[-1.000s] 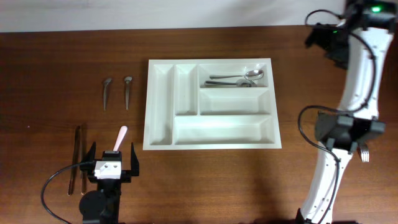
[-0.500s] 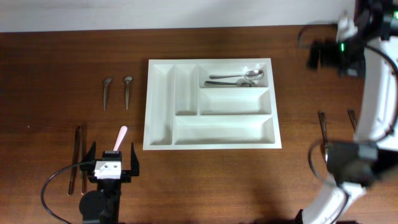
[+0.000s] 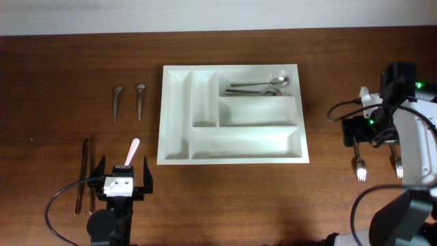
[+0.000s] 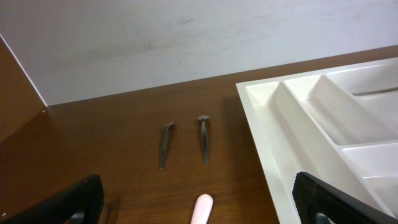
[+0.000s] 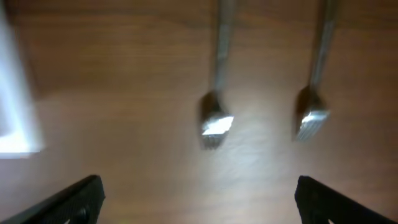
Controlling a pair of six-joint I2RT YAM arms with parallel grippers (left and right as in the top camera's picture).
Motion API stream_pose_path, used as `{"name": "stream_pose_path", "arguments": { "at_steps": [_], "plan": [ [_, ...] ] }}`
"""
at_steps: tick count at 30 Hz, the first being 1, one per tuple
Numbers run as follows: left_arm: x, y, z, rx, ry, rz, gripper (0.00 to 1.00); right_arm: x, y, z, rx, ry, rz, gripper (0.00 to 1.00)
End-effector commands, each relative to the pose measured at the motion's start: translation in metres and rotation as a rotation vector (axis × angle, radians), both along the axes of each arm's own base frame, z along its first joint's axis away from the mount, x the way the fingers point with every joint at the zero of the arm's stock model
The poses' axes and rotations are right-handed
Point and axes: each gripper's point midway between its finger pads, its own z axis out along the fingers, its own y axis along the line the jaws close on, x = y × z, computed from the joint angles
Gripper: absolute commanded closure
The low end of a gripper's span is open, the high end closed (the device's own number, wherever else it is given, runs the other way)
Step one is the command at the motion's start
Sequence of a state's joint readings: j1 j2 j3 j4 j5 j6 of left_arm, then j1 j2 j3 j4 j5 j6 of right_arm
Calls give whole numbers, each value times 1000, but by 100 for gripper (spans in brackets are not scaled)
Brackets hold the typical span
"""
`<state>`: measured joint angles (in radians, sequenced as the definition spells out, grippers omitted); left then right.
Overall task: Pack container
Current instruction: 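Move the right gripper back toward the forks on the right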
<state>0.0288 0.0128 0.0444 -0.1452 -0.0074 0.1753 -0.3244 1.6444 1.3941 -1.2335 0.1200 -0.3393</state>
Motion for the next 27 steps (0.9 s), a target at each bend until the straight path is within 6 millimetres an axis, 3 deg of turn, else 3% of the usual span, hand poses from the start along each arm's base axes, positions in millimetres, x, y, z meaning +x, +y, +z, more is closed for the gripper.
{"name": "stream_pose_path", "arguments": {
  "at_steps": [1, 6, 16, 27],
  "plan": [
    [0, -1, -1, -10, -5, -5, 1, 4, -29, -16, -72, 2, 82, 1],
    [0, -1, -1, -10, -5, -5, 1, 16, -23, -44, 68, -19, 155, 1],
    [0, -1, -1, -10, -5, -5, 1, 8, -14, -100, 175, 131, 128, 1],
    [0, -1, -1, -10, -5, -5, 1, 6, -13, -125, 203, 184, 105, 1]
  ]
}}
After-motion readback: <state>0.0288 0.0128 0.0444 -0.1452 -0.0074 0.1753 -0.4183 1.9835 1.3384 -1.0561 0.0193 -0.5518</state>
